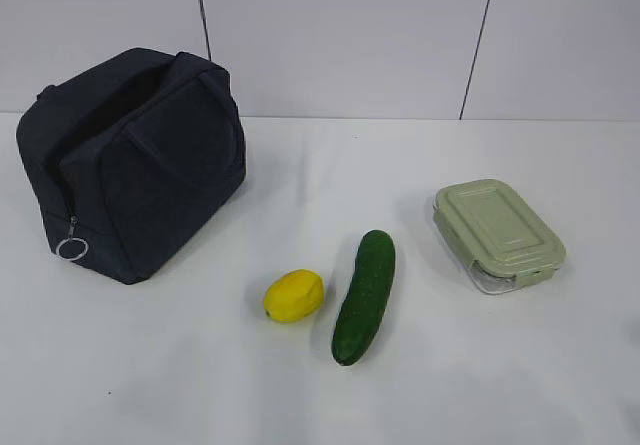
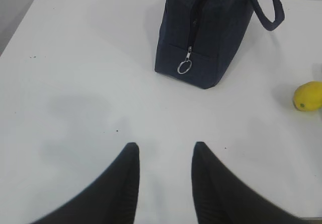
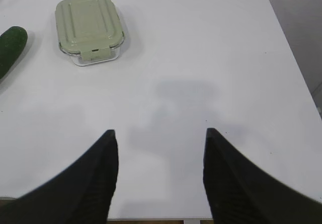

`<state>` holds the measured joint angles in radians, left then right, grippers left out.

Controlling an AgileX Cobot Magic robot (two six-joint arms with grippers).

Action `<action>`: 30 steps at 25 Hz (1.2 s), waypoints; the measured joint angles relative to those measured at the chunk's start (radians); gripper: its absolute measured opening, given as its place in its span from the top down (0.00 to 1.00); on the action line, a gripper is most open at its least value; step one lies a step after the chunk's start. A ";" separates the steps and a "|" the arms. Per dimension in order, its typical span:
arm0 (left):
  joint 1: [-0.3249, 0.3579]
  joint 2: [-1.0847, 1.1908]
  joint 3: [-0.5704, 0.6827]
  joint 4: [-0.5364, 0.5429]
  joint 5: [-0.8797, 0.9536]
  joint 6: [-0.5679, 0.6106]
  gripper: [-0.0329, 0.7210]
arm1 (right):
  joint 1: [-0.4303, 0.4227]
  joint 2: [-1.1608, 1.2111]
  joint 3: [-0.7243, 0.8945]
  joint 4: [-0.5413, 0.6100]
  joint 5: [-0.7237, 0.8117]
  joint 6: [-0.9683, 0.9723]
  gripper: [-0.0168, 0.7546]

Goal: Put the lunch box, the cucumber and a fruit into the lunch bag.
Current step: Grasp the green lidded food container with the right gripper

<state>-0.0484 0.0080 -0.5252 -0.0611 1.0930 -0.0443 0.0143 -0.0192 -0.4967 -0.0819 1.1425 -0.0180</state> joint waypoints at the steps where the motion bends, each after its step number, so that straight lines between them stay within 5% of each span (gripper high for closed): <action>1: 0.000 0.000 0.000 0.000 0.000 0.000 0.64 | 0.000 0.000 0.000 0.000 0.000 0.000 0.41; 30: 0.000 0.000 0.000 0.000 0.000 0.000 0.64 | 0.000 0.000 0.000 0.000 0.000 0.000 0.41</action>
<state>-0.0484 0.0080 -0.5252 -0.0611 1.0930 -0.0443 0.0143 -0.0192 -0.4967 -0.0819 1.1425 -0.0180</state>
